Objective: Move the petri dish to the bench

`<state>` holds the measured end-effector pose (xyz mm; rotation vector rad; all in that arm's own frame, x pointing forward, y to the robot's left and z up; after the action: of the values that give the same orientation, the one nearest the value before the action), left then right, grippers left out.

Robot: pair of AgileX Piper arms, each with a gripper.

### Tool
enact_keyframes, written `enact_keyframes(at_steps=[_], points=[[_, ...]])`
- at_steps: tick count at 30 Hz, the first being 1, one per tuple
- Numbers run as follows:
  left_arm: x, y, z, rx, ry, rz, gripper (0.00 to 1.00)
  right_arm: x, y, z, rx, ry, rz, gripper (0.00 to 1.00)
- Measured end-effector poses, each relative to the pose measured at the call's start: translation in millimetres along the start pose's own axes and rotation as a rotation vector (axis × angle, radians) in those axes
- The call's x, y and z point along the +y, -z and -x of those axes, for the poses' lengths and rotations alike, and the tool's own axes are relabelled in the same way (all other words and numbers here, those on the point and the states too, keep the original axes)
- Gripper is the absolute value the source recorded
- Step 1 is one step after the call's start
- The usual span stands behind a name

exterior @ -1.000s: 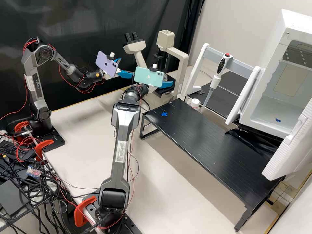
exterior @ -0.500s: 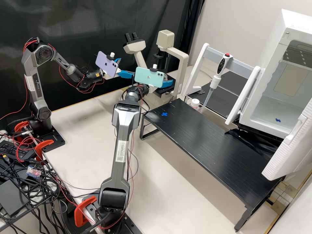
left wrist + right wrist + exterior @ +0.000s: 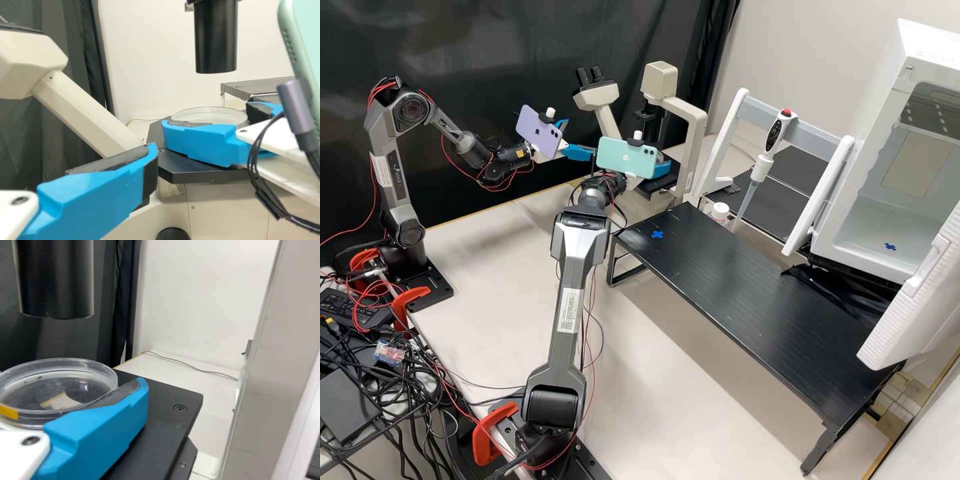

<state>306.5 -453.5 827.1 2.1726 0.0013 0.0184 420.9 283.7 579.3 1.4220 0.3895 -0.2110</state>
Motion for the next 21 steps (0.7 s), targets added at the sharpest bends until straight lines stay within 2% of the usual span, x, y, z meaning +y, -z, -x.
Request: enact_keyframes(at_steps=[9, 21], points=[[0.0, 0.0, 0.0, 0.000, 0.000, 0.000, 1.00, -2.4, -1.4, 0.1, -0.001, 0.012, 0.003, 0.00], [0.0, 0.0, 0.0, 0.000, 0.000, 0.000, 1.00, -0.7, -10.9, 19.5, 0.015, 0.019, -0.017, 0.00]])
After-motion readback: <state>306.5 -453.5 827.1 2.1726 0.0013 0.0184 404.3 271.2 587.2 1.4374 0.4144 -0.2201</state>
